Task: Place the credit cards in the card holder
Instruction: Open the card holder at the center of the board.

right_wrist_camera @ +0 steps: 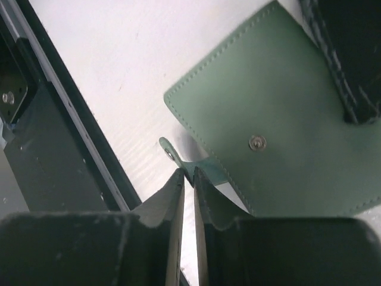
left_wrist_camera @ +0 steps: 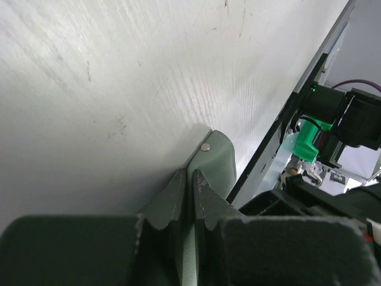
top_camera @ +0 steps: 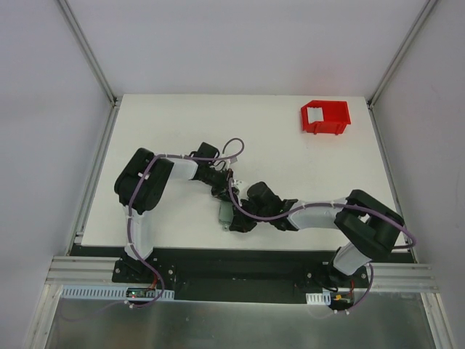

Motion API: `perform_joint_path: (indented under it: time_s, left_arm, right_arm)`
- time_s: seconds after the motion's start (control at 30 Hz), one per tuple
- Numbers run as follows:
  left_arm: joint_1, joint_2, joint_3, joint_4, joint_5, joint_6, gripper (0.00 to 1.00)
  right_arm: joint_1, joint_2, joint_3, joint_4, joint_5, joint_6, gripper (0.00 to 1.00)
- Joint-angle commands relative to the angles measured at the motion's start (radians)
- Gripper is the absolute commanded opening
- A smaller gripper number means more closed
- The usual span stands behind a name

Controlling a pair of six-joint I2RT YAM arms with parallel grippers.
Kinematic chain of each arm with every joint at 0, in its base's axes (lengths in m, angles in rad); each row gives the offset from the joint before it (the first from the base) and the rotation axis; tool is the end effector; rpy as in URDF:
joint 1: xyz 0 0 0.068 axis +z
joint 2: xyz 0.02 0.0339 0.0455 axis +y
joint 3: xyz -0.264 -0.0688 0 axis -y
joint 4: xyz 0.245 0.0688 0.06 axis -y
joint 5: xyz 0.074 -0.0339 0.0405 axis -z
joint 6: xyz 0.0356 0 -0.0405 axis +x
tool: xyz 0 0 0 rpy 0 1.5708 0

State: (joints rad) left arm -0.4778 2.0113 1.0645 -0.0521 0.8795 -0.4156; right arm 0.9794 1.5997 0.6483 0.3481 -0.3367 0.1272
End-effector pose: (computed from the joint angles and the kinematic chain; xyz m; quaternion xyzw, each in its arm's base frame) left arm 0.3219 -0.1976 0.1072 0.1470 0.8640 -0.4786 0.0537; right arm 0.1616 0.2617 0.1517 -0.4317 0.7625 0.3672 0.3122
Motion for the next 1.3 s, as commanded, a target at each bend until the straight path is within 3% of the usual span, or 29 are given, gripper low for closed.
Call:
perform_joint_path:
  time_s: [0.0, 0.23, 0.37, 0.63, 0.87, 1.03, 1.27]
  left_arm:
    - [0.011, -0.029, -0.038, 0.031, -0.156, 0.037, 0.00]
    - [0.011, -0.059, -0.066, 0.031, -0.186, 0.024, 0.00]
    - [0.015, -0.066, -0.086, 0.031, -0.200, 0.020, 0.00]
    - [0.015, -0.086, -0.109, 0.031, -0.195, 0.000, 0.00]
    - [0.015, -0.169, -0.170, 0.032, -0.255, -0.034, 0.01]
    - [0.015, -0.221, -0.221, 0.038, -0.327, -0.090, 0.01]
    - [0.015, -0.269, -0.262, 0.047, -0.408, -0.143, 0.02]
  right_arm:
    - [0.021, -0.064, -0.068, 0.003, -0.117, 0.022, 0.21]
    - [0.004, -0.089, -0.081, -0.047, -0.177, 0.035, 0.27]
    - [0.002, -0.150, -0.065, -0.170, -0.196, 0.000, 0.39]
    - [-0.034, -0.142, -0.073, -0.316, -0.082, 0.006, 0.36]
    - [-0.079, -0.282, -0.041, -0.299, 0.129, 0.119, 0.34]
    - [-0.079, -0.178, 0.101, -0.280, 0.174, 0.213, 0.34]
    - [-0.039, 0.008, 0.238, -0.310, 0.102, 0.204, 0.34]
